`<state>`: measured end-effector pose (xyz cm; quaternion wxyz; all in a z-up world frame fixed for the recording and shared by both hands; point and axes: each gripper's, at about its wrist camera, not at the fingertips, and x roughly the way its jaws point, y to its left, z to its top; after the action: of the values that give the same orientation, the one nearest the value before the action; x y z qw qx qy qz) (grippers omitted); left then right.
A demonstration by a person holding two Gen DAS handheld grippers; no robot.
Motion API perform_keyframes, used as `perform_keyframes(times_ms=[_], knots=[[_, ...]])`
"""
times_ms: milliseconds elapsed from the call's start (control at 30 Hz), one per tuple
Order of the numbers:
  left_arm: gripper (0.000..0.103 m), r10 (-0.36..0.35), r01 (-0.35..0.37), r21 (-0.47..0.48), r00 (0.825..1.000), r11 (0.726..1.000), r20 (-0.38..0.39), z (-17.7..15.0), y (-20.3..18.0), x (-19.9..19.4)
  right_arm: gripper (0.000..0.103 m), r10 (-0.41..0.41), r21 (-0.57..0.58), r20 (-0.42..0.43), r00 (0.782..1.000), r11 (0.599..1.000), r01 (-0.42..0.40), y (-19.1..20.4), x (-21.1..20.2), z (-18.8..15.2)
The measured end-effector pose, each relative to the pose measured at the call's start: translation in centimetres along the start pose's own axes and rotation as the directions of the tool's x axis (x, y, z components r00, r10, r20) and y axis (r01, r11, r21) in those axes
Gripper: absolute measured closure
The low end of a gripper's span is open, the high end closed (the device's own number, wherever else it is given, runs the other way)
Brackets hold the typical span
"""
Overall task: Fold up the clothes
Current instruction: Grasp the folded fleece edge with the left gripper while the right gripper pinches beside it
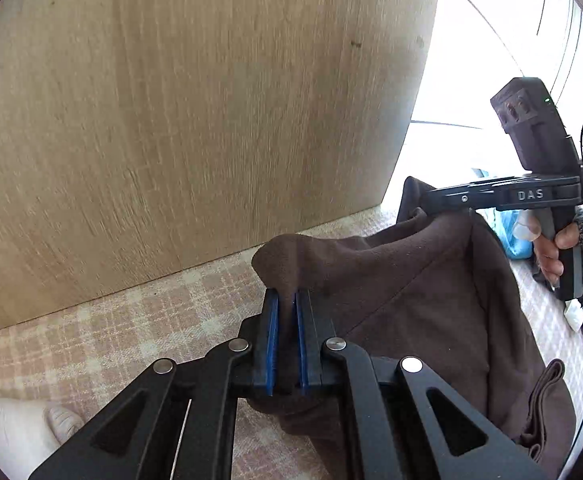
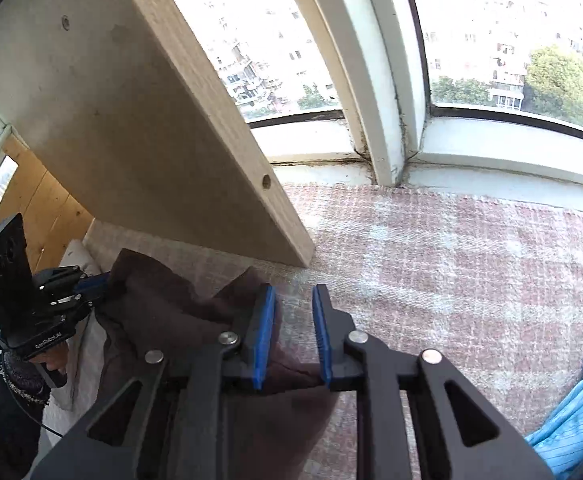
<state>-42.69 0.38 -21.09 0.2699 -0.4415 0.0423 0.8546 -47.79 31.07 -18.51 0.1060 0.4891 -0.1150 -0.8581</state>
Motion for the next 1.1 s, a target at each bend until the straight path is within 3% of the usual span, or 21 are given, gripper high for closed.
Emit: perform_keyframes(times_ms=[100, 167, 233, 400, 567, 667, 800, 833, 867, 967, 1033, 1100], knots=[[0.096, 0.005, -0.005, -0.001, 0.999, 1.0, -0.04, -0.6, 0.3, 0.9, 0.075, 0.01, -0.087, 0.058, 0.998, 0.996, -0.005, 1.4, -1.9, 0.0], [0.096, 0.004, -0.004, 0.004, 0.998, 1.0, -0.058, -1.0, 0.4, 1.3, 0.075, 0.058, -0.229, 0.038, 0.998, 0.972, -0.048, 4.1, -2.6, -0.3], [0.096, -0.002, 0.002, 0.003, 0.998, 1.0, -0.057, -1.2, 0.4, 1.3, 0.075, 0.014, -0.338, 0.004, 1.0, 0.941, -0.012, 6.7, -2.1, -0.7], [0.095, -0.005, 0.006, 0.009, 0.999, 1.0, -0.049, -1.5, 0.2, 0.9, 0.075, -0.036, -0.432, -0.066, 0.997, 0.902, 0.004, 8.7, 0.6, -1.5], [0.095, -0.012, 0.013, 0.018, 0.999, 1.0, -0.047, -1.5, 0.0, 0.8, 0.077, -0.068, -0.445, -0.133, 0.989, 0.896, 0.002, 9.1, 3.6, -2.1], [0.095, -0.017, 0.017, 0.013, 0.999, 1.0, -0.044, -1.5, 0.2, 0.6, 0.098, -0.051, -0.403, -0.096, 0.994, 0.915, 0.008, 8.6, 3.0, -1.6], [0.095, -0.02, 0.021, 0.017, 0.999, 1.0, -0.04, -0.2, -0.1, 0.7, 0.098, 0.016, -0.279, 0.026, 1.0, 0.96, -0.009, 7.1, 0.5, -0.6], [0.095, -0.022, 0.023, 0.015, 0.999, 1.0, -0.037, -0.2, 0.0, 0.5, 0.097, 0.024, -0.256, 0.023, 0.999, 0.966, -0.017, 6.8, 0.3, -0.6], [0.095, -0.023, 0.024, 0.013, 0.999, 1.0, -0.036, -0.2, 0.1, 0.4, 0.093, 0.032, -0.234, 0.021, 0.999, 0.972, -0.026, 6.6, 0.1, -0.7], [0.095, -0.022, 0.023, 0.008, 0.999, 1.0, -0.046, -0.2, 0.3, 0.2, 0.059, 0.008, -0.164, 0.03, 1.0, 0.986, -0.003, 5.3, -1.0, -0.9], [0.094, -0.022, 0.022, 0.002, 0.998, 1.0, -0.051, -0.1, 0.5, 0.1, 0.059, 0.031, -0.144, 0.043, 0.999, 0.989, -0.025, 4.3, -1.9, -1.3], [0.092, -0.025, 0.024, -0.013, 0.999, 1.0, -0.046, -0.1, 0.9, -0.4, 0.059, 0.035, -0.165, 0.002, 0.999, 0.986, -0.034, 4.3, -1.5, -1.7]])
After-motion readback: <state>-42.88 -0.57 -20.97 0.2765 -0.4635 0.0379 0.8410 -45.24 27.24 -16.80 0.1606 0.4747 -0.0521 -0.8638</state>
